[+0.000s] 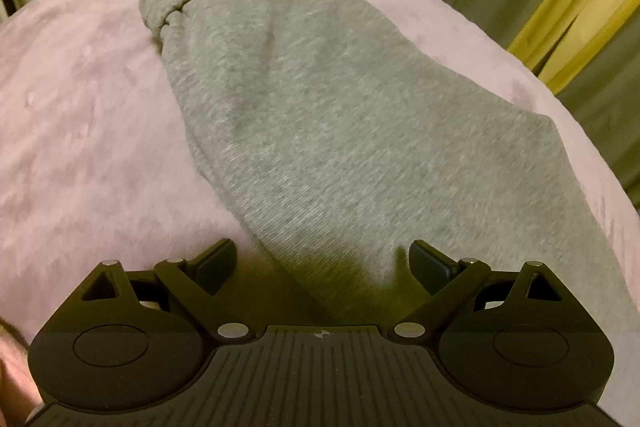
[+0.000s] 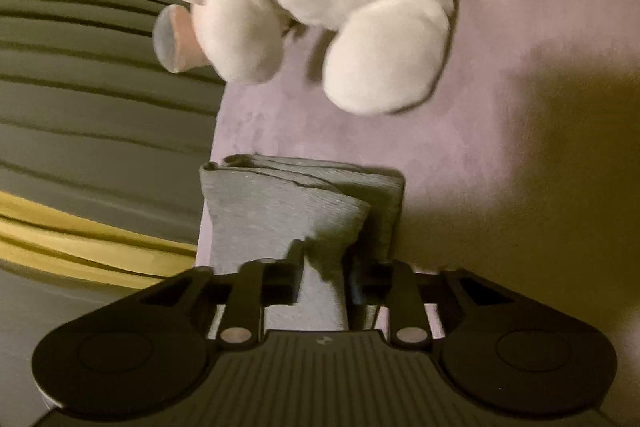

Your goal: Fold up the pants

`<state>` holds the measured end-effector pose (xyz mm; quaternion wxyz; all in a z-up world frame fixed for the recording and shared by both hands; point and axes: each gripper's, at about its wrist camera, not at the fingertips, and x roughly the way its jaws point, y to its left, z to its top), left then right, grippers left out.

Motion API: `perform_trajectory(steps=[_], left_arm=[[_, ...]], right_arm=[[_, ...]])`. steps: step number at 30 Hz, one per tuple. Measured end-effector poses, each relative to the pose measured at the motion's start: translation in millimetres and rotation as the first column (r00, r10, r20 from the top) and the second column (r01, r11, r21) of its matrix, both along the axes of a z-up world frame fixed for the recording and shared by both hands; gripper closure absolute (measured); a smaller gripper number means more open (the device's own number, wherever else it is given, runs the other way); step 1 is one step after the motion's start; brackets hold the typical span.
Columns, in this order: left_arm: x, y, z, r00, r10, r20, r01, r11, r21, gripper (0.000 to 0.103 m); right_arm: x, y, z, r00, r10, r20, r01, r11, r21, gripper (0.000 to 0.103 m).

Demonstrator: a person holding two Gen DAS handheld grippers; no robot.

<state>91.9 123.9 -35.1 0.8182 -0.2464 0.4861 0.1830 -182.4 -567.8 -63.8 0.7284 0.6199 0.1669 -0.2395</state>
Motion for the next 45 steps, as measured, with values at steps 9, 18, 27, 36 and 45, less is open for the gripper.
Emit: perform_trajectory(steps=[9,18,27,36,45], left_arm=[[0,0,0,1.000,-0.003,-0.002,0.003,1.000,-0.001,0.006],[1,1,-2,1.000,-0.006,-0.001,0.006,1.000,-0.008,0.006],[0,1,-2,1.000,-0.004,-0.001,0.004,1.000,-0.014,0.006],[1,0,-2,1.000,-0.002,-0.006,0.002,1.000,-0.011,0.006],[4,0,-3,1.000,-0.006,-0.012,0.006,1.000,-0.006,0.006]], right_arm=[[-8,11,31,0.994,0.017,0.105,0.001,0.984,-0.176,0.098],[-7,19,22,0.982,-0.061,-0.176,0.008,0.959,-0.285,0.086],[-9,15,18,0.986,-0.003,-0.166,-0.044,0.959,-0.279,0.024],[9,24,17,0.988,0.064,-0.139,-0.111,0.923,-0.368,0.007],[26,25,18,0.982,0.091,-0.166,-0.151,0.907,-0.392,0.004]])
